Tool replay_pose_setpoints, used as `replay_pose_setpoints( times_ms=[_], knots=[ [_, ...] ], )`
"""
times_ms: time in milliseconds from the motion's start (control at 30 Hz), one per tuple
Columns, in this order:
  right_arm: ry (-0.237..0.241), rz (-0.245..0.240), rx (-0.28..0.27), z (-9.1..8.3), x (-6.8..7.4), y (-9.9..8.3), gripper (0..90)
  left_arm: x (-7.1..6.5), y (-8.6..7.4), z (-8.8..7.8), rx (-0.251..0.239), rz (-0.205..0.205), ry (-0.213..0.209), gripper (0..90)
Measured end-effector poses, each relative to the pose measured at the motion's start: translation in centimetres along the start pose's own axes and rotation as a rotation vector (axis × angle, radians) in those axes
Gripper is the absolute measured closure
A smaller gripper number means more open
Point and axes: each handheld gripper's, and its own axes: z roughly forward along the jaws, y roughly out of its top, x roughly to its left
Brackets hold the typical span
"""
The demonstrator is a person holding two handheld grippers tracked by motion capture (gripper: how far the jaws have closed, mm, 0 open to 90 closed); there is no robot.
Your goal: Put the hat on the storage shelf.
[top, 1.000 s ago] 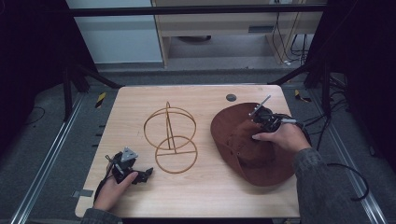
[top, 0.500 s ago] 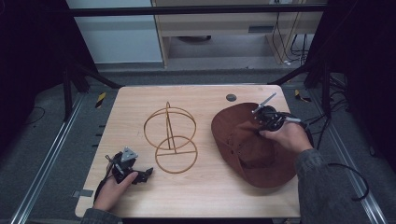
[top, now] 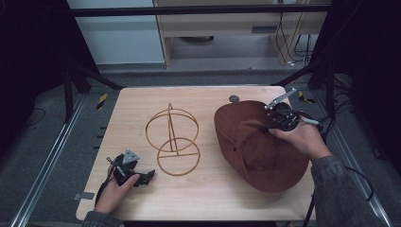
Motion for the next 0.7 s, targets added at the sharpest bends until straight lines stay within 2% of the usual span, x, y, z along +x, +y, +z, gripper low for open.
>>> replay_pose_setpoints(
  times_ms=[167, 200, 233, 433, 700],
  knots=[
    [-0.009, -0.004, -0.033, -1.2, 0.3, 0.3, 89.3, 0.0, 0.0, 0.0, 0.0, 0.0, 0.0, 0.0],
    [-0.011, -0.003, -0.056, -1.9, 0.4, 0.5, 89.3, 0.0, 0.0, 0.0, 0.0, 0.0, 0.0, 0.0],
    [-0.011, -0.003, -0.056, -1.9, 0.4, 0.5, 89.3, 0.0, 0.0, 0.0, 0.0, 0.0, 0.0, 0.0],
    [-0.026, -0.012, -0.136, -4.3, 0.8, 1.4, 89.3, 0.0, 0.0, 0.0, 0.0, 0.0, 0.0, 0.0],
    [-0.041, -0.027, -0.192, -6.2, 1.3, 2.0, 89.4, 0.0, 0.0, 0.0, 0.0, 0.0, 0.0, 0.0]
  ],
)
